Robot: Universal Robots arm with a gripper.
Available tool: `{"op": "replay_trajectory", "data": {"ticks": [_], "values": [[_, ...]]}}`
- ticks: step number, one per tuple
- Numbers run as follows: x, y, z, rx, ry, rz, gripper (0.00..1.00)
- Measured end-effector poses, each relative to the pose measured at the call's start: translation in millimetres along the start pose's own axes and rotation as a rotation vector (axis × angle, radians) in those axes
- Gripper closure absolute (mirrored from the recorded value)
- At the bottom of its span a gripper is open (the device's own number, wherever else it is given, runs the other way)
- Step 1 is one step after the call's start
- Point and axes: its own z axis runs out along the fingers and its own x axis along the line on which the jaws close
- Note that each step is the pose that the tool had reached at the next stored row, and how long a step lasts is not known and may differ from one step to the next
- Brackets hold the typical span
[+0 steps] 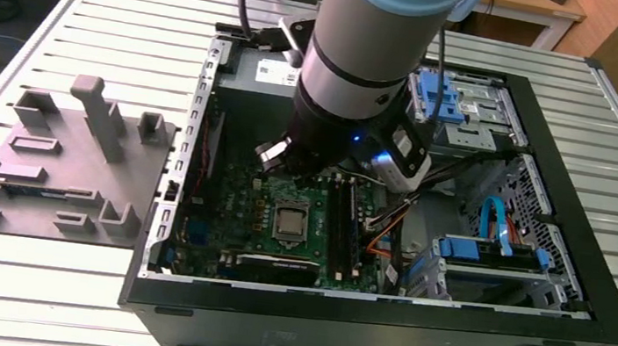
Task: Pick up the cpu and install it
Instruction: 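Install the first cpu locking lever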
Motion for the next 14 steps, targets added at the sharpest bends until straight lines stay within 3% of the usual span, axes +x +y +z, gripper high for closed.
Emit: {"op": "replay_trajectory", "data": {"ticks": [3,5,6,10,14], "values": [[-5.5,3.3,1.2,-0.0002,-0.0003,0.0,0.89],[-7.2,4.7,1.7,-0.0048,-0.0026,-0.001,0.89],[-7.6,4.8,1.7,-0.0108,-0.0058,-0.003,0.89],[-8.8,5.2,1.9,-0.0463,-0.0255,-0.009,0.89],[-12.7,5.0,2.9,-0.0678,-0.0377,-0.012,0.89]]}}
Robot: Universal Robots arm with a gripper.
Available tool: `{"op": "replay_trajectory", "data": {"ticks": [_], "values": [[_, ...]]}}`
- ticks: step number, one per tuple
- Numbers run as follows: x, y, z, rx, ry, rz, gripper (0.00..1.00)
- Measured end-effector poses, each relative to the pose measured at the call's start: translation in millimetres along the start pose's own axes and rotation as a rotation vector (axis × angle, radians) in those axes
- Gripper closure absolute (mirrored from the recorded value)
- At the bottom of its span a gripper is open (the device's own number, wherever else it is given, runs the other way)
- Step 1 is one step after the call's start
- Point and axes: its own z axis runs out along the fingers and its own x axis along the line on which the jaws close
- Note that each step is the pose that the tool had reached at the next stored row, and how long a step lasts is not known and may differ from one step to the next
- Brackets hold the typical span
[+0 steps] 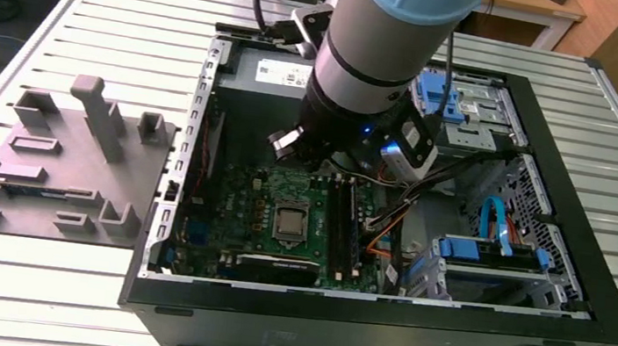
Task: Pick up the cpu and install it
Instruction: 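Install the first cpu locking lever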
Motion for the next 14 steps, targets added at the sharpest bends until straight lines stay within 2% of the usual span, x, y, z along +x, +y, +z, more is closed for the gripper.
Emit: {"op": "replay_trajectory", "data": {"ticks": [6,14], "values": [[-6.1,-0.7,2.2,-0.0267,-0.015,-0.003,0.89],[-12.9,-5.0,8.3,-0.056,-0.0319,-0.006,0.89]]}}
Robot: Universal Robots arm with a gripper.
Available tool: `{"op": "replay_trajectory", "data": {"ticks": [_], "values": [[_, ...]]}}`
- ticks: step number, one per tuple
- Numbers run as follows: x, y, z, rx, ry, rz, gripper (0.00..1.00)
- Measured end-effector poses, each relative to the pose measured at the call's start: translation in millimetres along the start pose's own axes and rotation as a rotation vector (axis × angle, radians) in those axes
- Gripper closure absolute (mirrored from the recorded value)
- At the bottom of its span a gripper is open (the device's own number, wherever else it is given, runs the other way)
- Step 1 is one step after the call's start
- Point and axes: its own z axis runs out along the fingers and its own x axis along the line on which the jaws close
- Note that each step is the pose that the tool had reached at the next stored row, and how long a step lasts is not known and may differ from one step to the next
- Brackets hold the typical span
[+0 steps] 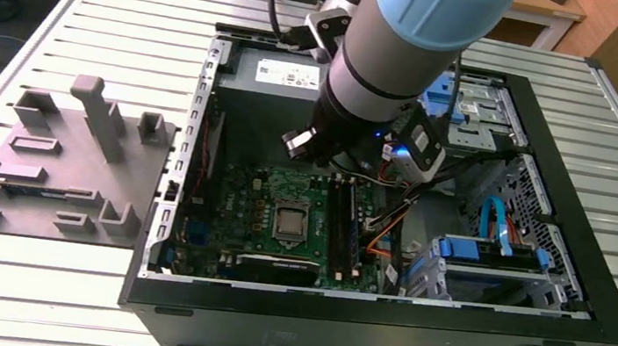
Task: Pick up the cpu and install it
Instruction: 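Install the first cpu locking lever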
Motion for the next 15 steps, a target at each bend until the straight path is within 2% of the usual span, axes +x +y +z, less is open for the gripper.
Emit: {"op": "replay_trajectory", "data": {"ticks": [5,9,15], "values": [[-0.7,-1.0,5.1,-0.0147,-0.0085,-0.001,0.89],[-0.6,-1.8,9.6,-0.0229,-0.0134,-0.002,0.89],[-0.4,-3.1,14.7,-0.0232,-0.013,-0.002,0.89]]}}
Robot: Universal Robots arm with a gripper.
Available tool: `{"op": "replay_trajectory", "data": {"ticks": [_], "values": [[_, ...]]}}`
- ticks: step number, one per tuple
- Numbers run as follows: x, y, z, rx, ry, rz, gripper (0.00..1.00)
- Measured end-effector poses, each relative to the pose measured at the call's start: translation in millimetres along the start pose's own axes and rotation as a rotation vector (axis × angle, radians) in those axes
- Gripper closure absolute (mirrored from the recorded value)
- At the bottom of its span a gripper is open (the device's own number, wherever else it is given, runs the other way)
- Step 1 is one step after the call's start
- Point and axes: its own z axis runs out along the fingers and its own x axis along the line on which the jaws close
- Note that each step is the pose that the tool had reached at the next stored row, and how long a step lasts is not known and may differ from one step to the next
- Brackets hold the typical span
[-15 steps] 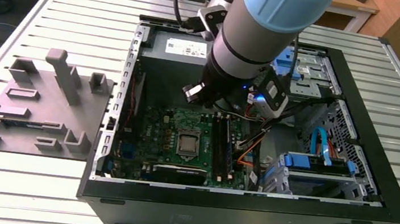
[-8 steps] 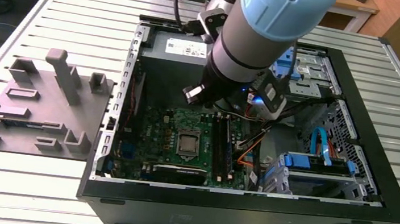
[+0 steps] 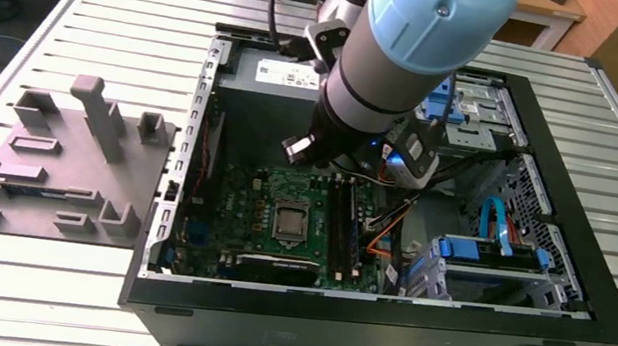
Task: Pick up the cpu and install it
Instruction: 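Install the first cpu locking lever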
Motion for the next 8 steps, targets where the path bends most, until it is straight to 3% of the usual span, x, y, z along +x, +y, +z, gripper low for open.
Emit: {"op": "replay_trajectory", "data": {"ticks": [4,8], "values": [[0.1,-0.4,1.2,0.0117,0.0074,0.002,0.89],[0.2,-0.4,1.2,0.038,0.0237,0.007,0.89]]}}
